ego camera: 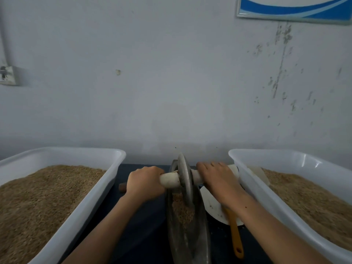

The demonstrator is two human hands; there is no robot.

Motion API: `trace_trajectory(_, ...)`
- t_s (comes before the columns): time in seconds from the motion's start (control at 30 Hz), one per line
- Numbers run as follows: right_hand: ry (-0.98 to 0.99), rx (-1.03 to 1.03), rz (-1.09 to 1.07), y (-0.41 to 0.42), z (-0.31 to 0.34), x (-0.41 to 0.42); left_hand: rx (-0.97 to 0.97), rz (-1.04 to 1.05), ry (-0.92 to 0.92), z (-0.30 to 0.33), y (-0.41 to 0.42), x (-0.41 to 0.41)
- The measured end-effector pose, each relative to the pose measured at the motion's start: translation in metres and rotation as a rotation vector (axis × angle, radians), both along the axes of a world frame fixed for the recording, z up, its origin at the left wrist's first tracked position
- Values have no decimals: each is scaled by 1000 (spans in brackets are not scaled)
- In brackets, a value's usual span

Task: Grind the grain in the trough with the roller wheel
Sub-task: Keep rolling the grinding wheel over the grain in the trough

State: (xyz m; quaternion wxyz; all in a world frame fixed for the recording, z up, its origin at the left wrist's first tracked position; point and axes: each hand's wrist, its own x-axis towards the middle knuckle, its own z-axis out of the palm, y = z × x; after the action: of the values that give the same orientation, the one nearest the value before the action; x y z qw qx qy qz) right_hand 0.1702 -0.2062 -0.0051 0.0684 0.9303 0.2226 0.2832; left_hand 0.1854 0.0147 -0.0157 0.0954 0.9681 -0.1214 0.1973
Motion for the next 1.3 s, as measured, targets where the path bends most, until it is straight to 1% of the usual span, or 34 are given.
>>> trace_trajectory(0.1, 61, 34, 12, -1, -13, 2, 38, -49, 113, -3, 2, 4)
trace_trajectory(0.17, 94, 55, 32, -3, -19, 2, 68, -60, 142, -4, 2, 4)
trace_trajectory(0.33, 127, 103, 49, -5, -22, 1, 111, -75, 125, -1, 0, 3)
trace_trajectory(0.53, 113, 119, 63, -5, -21, -2, 124, -83, 91, 3, 3, 1)
trace_trajectory(0.7, 122, 94, 58, -4, -21, -1, 123, -68, 135, 0, 3, 3)
trace_trajectory(0.83, 184, 107, 39, -7, -18, 3, 186, -62, 155, 0, 1, 9)
trace_trajectory(0.93, 202, 61, -10, -8, -19, 11, 240, -49, 162, 1, -1, 14)
trace_trajectory(1.13, 190, 10, -65, -4, -17, 29, 221, -31, 141, 3, -3, 26)
trace_trajectory(1.3, 167, -32, -74, -1, -13, 24, 215, -22, 149, -1, -1, 21)
